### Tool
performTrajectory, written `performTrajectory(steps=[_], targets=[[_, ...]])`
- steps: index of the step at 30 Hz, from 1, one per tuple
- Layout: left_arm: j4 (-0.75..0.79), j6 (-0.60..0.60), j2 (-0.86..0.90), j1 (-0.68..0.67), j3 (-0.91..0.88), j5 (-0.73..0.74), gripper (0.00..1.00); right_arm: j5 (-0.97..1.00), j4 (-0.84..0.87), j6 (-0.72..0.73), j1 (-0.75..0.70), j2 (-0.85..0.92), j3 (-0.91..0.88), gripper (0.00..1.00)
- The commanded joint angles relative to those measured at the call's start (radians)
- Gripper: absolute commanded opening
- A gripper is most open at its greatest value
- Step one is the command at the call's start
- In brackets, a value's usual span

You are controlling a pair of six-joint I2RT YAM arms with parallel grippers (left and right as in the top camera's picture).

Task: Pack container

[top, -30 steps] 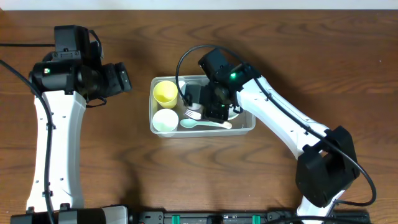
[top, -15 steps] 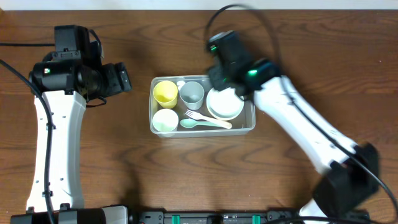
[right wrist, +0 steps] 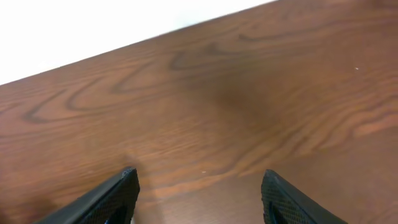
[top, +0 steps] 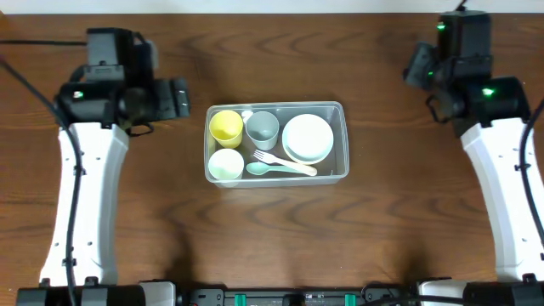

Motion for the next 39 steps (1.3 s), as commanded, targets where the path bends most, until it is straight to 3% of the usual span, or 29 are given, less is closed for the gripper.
performTrajectory(steps=[1, 7, 15, 22, 27, 32, 38, 39], targets=[[-0.005, 0.078, 0.034, -0.045, -0.008, -0.045, 0.98, -0.078, 0.006, -0.054, -0.073, 0.002, -0.023, 0.64], [-0.028, 0.078, 0.041, -0.048, -0.008, -0.098, 0.98, -0.094, -0.023, -0.114, -0.117, 0.000, -0.030, 0.63], [-0.053, 0.077, 0.002, -0.048, -0.008, -0.057, 0.98, -0.089, -0.061, -0.053, -0.116, -0.063, -0.103, 0.63], [-0.005, 0.077, -0.138, -0.048, -0.051, -0.053, 0.98, -0.092, 0.071, -0.054, -0.099, -0.322, -0.444, 0.63], [0.101, 0.073, -0.345, -0.048, -0.232, -0.053, 0.98, -0.074, 0.141, -0.053, -0.049, -0.585, -0.700, 0.64], [0.205, 0.042, -0.598, -0.048, -0.491, -0.053, 0.98, -0.058, 0.135, -0.023, 0.017, -0.838, -0.896, 0.75], [0.299, 0.014, -0.889, -0.048, -0.737, -0.053, 0.98, -0.029, 0.134, 0.004, 0.053, -1.046, -1.055, 0.99], [0.311, 0.003, -0.920, -0.048, -0.762, -0.053, 0.98, -0.028, 0.134, 0.007, 0.053, -1.062, -1.069, 0.99]])
